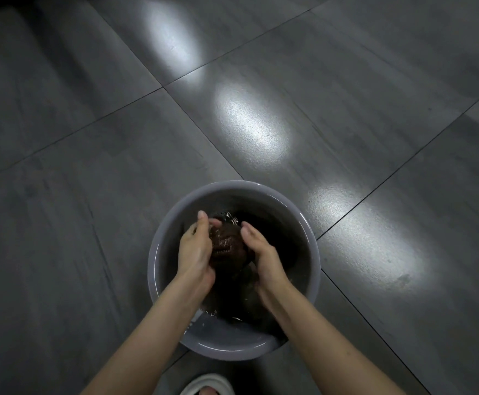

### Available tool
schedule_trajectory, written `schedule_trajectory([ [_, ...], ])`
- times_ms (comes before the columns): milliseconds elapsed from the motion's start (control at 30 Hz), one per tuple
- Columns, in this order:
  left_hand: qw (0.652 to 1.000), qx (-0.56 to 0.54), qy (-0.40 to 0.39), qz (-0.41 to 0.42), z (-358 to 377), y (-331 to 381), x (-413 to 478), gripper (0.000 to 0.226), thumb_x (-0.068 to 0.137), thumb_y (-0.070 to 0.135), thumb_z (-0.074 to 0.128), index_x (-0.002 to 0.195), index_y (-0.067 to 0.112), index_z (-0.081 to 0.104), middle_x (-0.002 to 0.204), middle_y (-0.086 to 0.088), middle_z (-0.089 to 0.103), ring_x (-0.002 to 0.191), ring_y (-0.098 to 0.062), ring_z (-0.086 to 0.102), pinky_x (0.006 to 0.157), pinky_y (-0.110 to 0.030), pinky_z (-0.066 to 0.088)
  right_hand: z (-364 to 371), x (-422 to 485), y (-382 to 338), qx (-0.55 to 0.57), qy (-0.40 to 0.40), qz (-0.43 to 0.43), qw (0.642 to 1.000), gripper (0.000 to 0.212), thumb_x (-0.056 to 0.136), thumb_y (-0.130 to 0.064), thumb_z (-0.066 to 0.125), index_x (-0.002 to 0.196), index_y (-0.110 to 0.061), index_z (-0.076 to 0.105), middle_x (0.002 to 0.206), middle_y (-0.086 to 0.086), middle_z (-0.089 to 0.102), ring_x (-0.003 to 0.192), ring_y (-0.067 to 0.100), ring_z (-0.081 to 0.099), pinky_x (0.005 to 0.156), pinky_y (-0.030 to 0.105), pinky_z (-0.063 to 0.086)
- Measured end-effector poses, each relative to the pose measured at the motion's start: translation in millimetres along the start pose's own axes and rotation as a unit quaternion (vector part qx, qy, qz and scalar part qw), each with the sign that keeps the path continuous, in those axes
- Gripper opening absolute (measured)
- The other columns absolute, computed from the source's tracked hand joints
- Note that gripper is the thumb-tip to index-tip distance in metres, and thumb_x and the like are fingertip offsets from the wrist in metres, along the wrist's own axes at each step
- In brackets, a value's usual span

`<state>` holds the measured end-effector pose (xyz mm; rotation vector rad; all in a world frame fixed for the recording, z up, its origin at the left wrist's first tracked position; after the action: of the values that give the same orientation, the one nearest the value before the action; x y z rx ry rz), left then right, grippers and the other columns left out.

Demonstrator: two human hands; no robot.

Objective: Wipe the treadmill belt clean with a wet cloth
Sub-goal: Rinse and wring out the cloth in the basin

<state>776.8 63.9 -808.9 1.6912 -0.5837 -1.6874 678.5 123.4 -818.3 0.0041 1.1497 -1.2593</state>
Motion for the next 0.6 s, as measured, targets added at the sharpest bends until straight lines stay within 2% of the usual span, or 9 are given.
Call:
schedule_trajectory([
  [33,0.999,0.016,-0.012,0.026,1.2,1.4,-2.0,0.027,0.099,0.032,0.045,0.09,0.012,0.062,0.086,-0.008,0.065,0.075,-0.019,0.064,0.061,-0.03,0.052,7.3,-2.0,-1.8,0.042,-0.008,0.024,0.999,0.025,0.089,-0.029,0.056,0.108,-0.02,0.071,0.111,0.012,0.068,0.096,0.022,0.068,0.08,0.035,0.053],
  [100,0.998,0.028,-0.022,0.054,1.6,3.0,-6.4,0.019,0.098,0.023,0.047,0.108,0.011,0.059,0.098,-0.007,0.064,0.086,-0.017,0.062,0.069,-0.028,0.051,12.5,-0.3,-4.3,0.05,-0.01,0.053,0.997,0.042,0.093,-0.043,0.047,0.077,-0.021,0.079,0.088,0.008,0.074,0.08,0.02,0.072,0.072,0.035,0.053],
  [133,0.997,0.028,-0.022,0.067,0.6,4.2,-7.5,0.018,0.098,0.018,0.048,0.111,0.012,0.058,0.1,-0.006,0.062,0.088,-0.016,0.06,0.073,-0.027,0.05,12.6,2.2,-3.2,0.042,-0.006,0.062,0.997,0.045,0.092,-0.049,0.047,0.078,-0.02,0.078,0.087,0.008,0.074,0.08,0.021,0.072,0.07,0.034,0.054],
  [233,0.987,0.061,-0.038,0.141,1.3,10.5,-9.2,0.016,0.096,0.013,0.047,0.102,0.02,0.061,0.099,-0.005,0.062,0.093,-0.018,0.06,0.083,-0.029,0.049,15.9,3.7,2.5,0.007,0.024,0.055,0.998,0.051,0.092,-0.054,0.044,0.105,-0.013,0.071,0.1,0.012,0.072,0.093,0.024,0.069,0.079,0.037,0.055],
  [300,0.984,0.06,-0.057,0.159,4.4,10.3,-11.7,0.019,0.095,0.027,0.048,0.095,0.02,0.065,0.102,-0.009,0.066,0.102,-0.025,0.061,0.093,-0.039,0.048,17.5,6.0,4.4,-0.062,0.055,-0.003,0.997,0.046,0.095,-0.05,0.041,0.105,-0.015,0.069,0.099,0.006,0.073,0.093,0.018,0.069,0.088,0.037,0.053],
  [333,0.984,0.053,-0.058,0.159,5.8,9.2,-14.4,0.027,0.093,0.037,0.05,0.092,0.016,0.067,0.101,-0.013,0.068,0.101,-0.026,0.063,0.093,-0.042,0.049,19.3,5.9,4.8,-0.102,0.071,-0.045,0.991,0.044,0.095,-0.05,0.042,0.103,-0.017,0.069,0.097,0.002,0.073,0.093,0.015,0.068,0.091,0.037,0.051],
  [433,0.987,0.035,-0.028,0.153,6.5,8.2,-21.2,0.047,0.094,0.046,0.049,0.086,0.002,0.063,0.087,-0.017,0.069,0.084,-0.022,0.065,0.083,-0.039,0.051,28.2,-2.0,0.7,-0.208,0.111,-0.17,0.957,0.034,0.094,-0.047,0.046,0.093,-0.021,0.067,0.088,-0.005,0.071,0.086,0.006,0.066,0.085,0.032,0.051],
  [500,0.986,0.038,-0.004,0.161,4.0,9.5,-20.8,0.043,0.095,0.044,0.047,0.076,0.007,0.06,0.074,-0.008,0.066,0.072,-0.015,0.063,0.075,-0.033,0.051,32.4,-4.3,1.5,-0.24,0.111,-0.21,0.941,0.03,0.094,-0.044,0.048,0.089,-0.021,0.065,0.085,-0.006,0.07,0.081,0.004,0.065,0.08,0.029,0.051],
  [600,0.987,0.038,0.018,0.158,0.2,10.4,-16.4,0.043,0.096,0.044,0.046,0.068,0.013,0.056,0.063,-0.002,0.06,0.062,-0.01,0.059,0.067,-0.029,0.049,32.6,-1.8,1.9,-0.293,0.115,-0.235,0.92,0.035,0.09,-0.052,0.045,0.079,-0.023,0.062,0.077,-0.006,0.068,0.076,0.008,0.064,0.076,0.038,0.052],
])
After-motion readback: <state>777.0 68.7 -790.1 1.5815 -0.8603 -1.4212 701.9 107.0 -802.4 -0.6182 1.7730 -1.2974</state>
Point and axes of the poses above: each hand's wrist, its own x-axis towards the middle knuckle, its own z-axis out of the palm, y = z × x, the point moved 6 cm from there along x, towards the middle knuckle
